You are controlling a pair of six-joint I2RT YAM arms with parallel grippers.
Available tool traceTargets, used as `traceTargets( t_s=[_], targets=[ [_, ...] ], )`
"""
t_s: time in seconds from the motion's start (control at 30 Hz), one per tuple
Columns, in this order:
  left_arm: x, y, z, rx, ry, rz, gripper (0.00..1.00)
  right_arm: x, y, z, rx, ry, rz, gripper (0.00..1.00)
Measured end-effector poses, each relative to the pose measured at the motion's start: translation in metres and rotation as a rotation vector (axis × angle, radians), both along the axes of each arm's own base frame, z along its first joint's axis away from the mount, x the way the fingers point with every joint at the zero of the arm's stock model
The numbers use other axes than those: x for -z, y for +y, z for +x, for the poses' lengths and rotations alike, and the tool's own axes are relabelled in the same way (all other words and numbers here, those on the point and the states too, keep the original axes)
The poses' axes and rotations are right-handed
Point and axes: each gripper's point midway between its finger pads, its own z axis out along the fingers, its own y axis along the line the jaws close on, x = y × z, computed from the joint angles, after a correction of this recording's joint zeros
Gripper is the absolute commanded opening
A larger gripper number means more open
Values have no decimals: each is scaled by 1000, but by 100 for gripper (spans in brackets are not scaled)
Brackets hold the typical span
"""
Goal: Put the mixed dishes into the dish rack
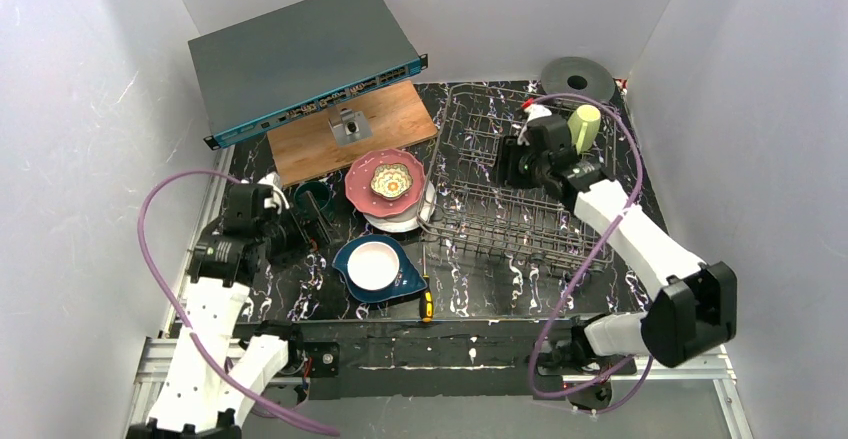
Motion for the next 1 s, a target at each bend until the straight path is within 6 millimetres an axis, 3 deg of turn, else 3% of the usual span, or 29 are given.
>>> traceTargets(
  t_s=[0.1, 0.27, 0.43, 0.7, 0.87, 1.0],
  targets=[
    [2, 9, 18, 16, 0, 82, 86, -2, 21, -28, -88, -12, 25, 60],
    [15, 13, 55, 86, -23, 176, 84, -12, 32, -60, -168, -46, 66, 60],
    [28, 13, 94, 175, -30, 291, 84, -28, 31, -92, -224, -90, 134, 62],
    [50, 18, 157, 257, -15, 483, 69, -40, 21, -131, -264, -117, 202, 64],
    [72, 27, 170, 274, 35, 572, 64, -34, 17, -141, -259, -81, 204, 64],
    [73, 31, 172, 266, 35, 601, 58, -33, 17, -143, -261, -69, 208, 64]
  ],
)
